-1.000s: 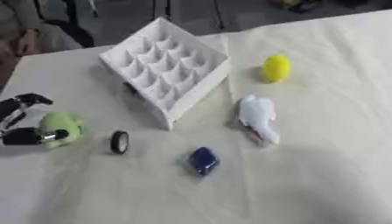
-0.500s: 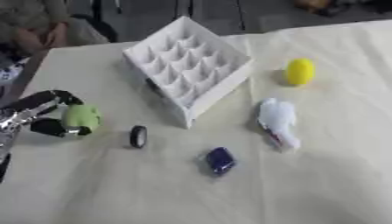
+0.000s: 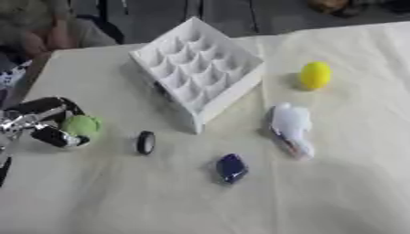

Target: Pick up objects on the table and place them in the box.

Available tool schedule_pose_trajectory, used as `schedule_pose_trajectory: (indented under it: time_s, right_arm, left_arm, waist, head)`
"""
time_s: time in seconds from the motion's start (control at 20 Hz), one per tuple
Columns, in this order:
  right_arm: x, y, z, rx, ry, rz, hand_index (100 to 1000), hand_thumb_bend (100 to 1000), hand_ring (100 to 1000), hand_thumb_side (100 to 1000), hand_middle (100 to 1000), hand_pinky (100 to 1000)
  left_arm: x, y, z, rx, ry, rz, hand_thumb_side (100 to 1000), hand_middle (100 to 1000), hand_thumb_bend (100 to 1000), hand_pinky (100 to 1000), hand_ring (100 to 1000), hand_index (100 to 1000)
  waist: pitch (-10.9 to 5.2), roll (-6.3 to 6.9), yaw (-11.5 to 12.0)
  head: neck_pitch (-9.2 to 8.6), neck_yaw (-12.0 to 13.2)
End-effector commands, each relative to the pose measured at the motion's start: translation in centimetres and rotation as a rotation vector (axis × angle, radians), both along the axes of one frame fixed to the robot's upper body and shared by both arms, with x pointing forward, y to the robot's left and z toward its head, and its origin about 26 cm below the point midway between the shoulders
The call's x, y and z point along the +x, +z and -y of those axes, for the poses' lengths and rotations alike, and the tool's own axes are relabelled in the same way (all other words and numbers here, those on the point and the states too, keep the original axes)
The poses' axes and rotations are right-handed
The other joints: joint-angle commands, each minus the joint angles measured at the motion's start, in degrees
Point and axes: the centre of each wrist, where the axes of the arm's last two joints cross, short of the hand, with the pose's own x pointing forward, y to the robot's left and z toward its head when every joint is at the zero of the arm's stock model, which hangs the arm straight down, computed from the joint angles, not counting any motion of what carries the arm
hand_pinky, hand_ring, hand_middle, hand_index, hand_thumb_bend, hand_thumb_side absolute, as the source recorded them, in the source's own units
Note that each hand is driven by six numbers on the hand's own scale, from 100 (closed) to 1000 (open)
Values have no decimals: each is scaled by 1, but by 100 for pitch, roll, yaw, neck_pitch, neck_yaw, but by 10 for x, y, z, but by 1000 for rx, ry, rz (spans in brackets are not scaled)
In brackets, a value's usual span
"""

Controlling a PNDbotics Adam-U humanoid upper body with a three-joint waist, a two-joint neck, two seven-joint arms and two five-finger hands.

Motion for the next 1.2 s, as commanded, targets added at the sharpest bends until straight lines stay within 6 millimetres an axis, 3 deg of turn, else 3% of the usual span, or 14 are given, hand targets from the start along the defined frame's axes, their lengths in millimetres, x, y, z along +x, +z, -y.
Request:
schedule_pose_trajectory:
  time_s: [0.05, 0.1, 0.25, 0.5, 0.55, 0.75, 0.95, 1.2]
  right_arm:
    - [-1, 10, 0, -16, 9, 32, 770, 183, 581, 793, 654, 536]
    - [-1, 10, 0, -17, 9, 32, 770, 183, 581, 793, 654, 536]
    - [-1, 10, 0, -18, 8, 31, 770, 180, 581, 794, 654, 536]
    - [-1, 10, 0, -17, 8, 31, 770, 180, 581, 793, 654, 537]
    - [-1, 10, 0, -17, 8, 30, 770, 180, 581, 793, 654, 537]
    - [-1, 10, 0, -18, 9, 28, 770, 180, 581, 793, 654, 537]
    - [-2, 9, 0, -19, 13, 22, 770, 179, 581, 794, 654, 537]
    - [-2, 8, -2, -22, 27, 14, 770, 177, 581, 794, 654, 537]
  left_arm:
    - [0, 16, -10, 74, 22, -2, 114, 287, 100, 361, 249, 407]
    - [0, 18, -10, 77, 25, 16, 114, 287, 100, 361, 249, 407]
    - [4, 25, -7, 71, 26, 96, 179, 162, 100, 235, 121, 294]
    - [10, 43, -1, 35, 8, 190, 202, 144, 100, 223, 101, 274]
    - [12, 47, 1, 26, -3, 206, 257, 133, 100, 211, 100, 257]
    - [22, 82, 13, -72, -101, 312, 300, 129, 100, 210, 100, 248]
    - [37, 128, 34, -157, -220, 494, 323, 132, 100, 235, 100, 247]
    - [58, 162, 59, -243, -281, 676, 320, 176, 100, 286, 141, 288]
  waist:
    - [-76, 70, -3]
    - [-79, 72, -5]
    - [-90, 74, -13]
    - [-102, 77, -23]
    - [-106, 77, -27]
    - [-120, 80, -38]
    - [-154, 87, -62]
    - [-187, 85, -110]
  head:
    - [29, -41]
    - [29, -59]
    - [29, -130]
    - [29, -171]
    - [29, -163]
    - [29, -132]
    - [29, -108]
    - [29, -50]
